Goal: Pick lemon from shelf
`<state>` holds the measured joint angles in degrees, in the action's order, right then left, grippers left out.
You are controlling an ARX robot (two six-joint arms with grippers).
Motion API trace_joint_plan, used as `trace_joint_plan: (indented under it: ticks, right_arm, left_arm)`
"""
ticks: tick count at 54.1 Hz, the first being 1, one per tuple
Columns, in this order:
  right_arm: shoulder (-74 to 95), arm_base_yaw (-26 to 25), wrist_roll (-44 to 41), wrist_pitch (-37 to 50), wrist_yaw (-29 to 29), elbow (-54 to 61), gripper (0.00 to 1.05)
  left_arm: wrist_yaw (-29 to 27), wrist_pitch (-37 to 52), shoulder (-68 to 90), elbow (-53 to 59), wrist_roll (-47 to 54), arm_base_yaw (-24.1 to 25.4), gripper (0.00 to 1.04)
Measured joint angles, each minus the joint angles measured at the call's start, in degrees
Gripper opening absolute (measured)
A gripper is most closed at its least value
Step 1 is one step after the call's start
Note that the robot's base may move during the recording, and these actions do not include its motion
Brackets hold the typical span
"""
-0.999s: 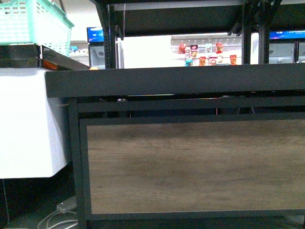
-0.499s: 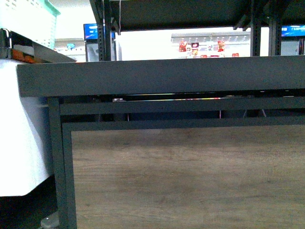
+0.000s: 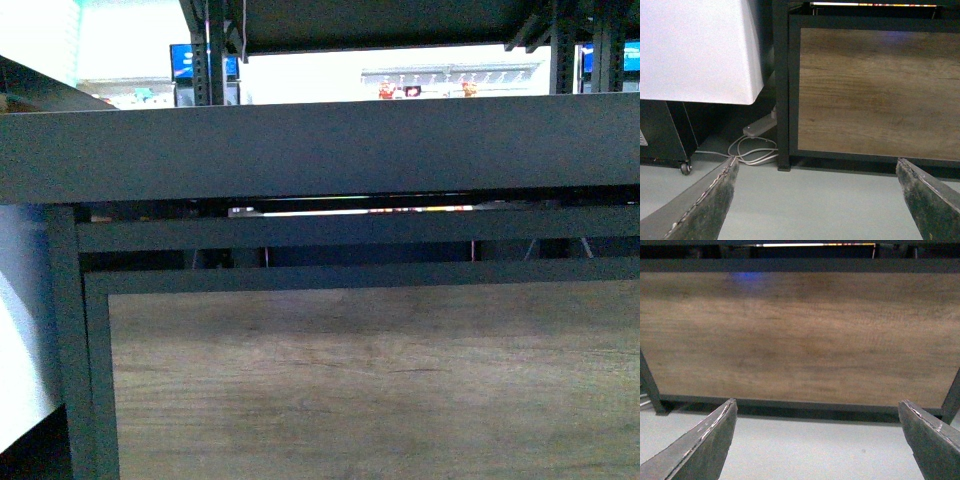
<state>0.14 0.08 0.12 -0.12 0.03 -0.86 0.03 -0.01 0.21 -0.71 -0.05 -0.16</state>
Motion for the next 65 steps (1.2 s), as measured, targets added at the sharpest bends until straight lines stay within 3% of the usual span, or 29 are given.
trace_joint_plan:
  ticks: [65]
  right_arm:
    - [0.00,0.00,0.00,0.00,-0.07,0.00,0.97]
  left_arm:
    - [-0.04,0.00,0.04,0.00,-0.02,0.02,0.97]
